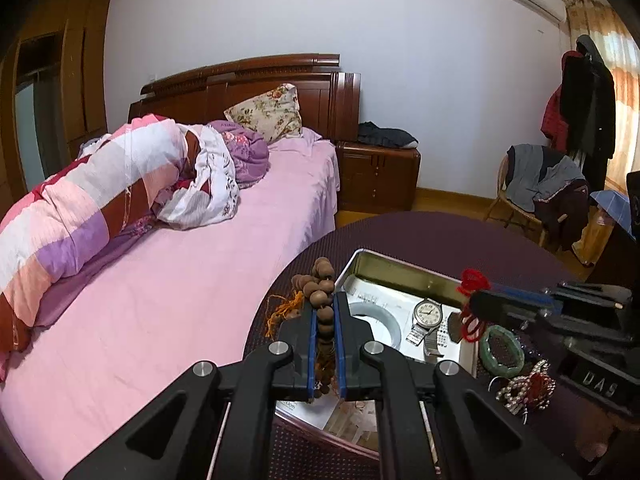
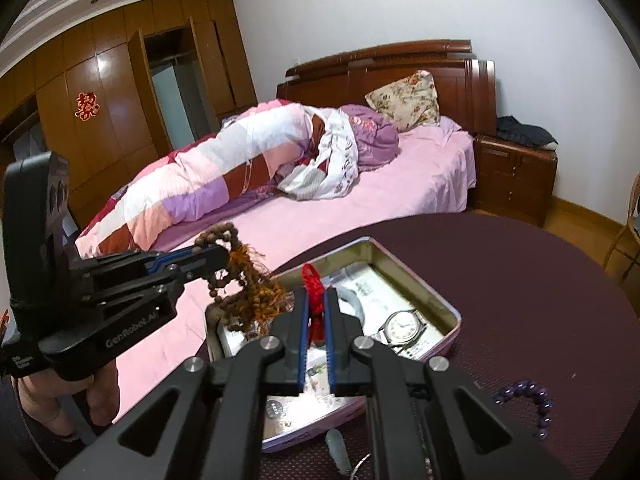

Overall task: Organize jewelry
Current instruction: 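Lift the wooden bead string and red tassel and carry both toward the tin, then lower the bead string and tassel into the tin and open both grippers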

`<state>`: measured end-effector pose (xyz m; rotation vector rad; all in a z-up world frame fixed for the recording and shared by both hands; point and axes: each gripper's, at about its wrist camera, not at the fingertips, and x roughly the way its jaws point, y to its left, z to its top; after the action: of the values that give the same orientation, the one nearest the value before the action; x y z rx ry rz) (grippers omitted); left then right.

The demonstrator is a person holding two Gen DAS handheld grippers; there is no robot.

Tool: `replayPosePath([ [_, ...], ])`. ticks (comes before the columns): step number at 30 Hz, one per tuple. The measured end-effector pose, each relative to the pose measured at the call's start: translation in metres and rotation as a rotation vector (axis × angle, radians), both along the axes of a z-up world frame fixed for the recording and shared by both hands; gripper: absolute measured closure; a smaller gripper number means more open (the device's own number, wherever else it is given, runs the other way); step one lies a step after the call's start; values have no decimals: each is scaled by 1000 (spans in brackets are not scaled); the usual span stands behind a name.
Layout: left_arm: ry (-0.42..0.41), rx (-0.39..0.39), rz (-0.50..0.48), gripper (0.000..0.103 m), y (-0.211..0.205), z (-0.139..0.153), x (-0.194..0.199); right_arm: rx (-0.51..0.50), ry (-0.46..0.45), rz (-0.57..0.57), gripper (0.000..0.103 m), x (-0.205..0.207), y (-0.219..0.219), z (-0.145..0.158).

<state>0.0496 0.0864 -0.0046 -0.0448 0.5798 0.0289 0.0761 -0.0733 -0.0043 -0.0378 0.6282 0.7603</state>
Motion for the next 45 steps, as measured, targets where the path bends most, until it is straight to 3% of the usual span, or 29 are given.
replayPosePath([
  [25,66,-21,-53,97,-2,-22,8,-55,84,21,93,6,10,-34],
  [37,124,-26,-88,97,-14,-40,-3,-69,112,21,93,5,8,-46],
  [45,114,-26,-112,96,-15,-41,-15,-79,124,22,93,3,10,-52],
])
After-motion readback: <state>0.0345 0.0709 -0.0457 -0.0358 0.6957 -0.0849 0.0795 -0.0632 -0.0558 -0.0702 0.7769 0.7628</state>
